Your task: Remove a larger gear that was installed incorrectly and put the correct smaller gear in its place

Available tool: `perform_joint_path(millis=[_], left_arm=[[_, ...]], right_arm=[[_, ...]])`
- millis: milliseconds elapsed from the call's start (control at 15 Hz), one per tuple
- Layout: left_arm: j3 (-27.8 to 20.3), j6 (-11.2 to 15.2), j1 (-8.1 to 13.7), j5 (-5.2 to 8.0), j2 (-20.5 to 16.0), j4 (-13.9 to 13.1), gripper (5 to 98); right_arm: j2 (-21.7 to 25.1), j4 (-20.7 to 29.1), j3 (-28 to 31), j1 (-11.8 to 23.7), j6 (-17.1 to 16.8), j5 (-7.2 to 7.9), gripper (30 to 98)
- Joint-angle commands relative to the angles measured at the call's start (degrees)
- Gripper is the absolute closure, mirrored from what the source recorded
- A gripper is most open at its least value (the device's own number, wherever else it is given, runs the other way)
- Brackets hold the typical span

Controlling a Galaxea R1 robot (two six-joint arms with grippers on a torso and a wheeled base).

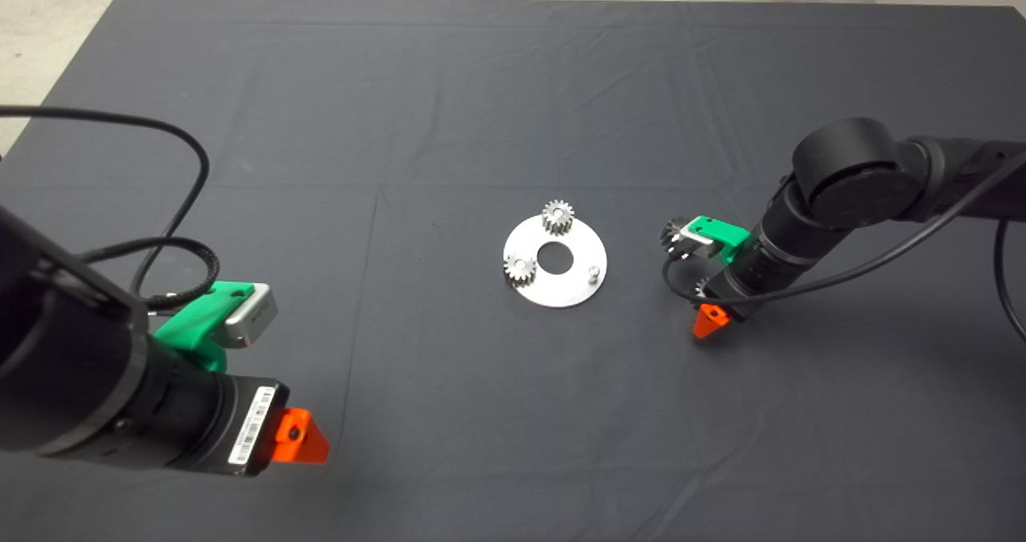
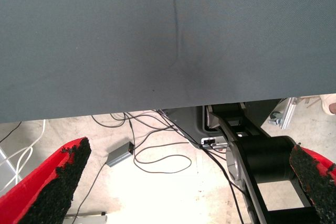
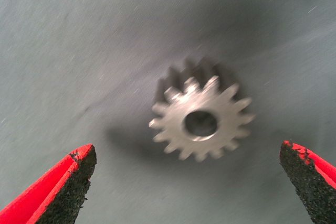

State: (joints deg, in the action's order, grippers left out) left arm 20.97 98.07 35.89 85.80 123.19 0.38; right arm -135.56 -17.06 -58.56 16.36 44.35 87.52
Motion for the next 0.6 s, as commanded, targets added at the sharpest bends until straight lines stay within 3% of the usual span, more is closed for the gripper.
perform_joint_path(millis=[0,533], left_arm=[[-0.9,0.2,0.6,0.25,-0.1,-0.9,5.8],[-0.9,0.3,0.6,0.25,-0.1,-0.9,5.8]], right_arm=[[0.0,-4.7,0.5,0.9,-0.8,7.49,36.2],[-0.5,-5.4,0.3,0.7,-0.8,7.49,36.2]])
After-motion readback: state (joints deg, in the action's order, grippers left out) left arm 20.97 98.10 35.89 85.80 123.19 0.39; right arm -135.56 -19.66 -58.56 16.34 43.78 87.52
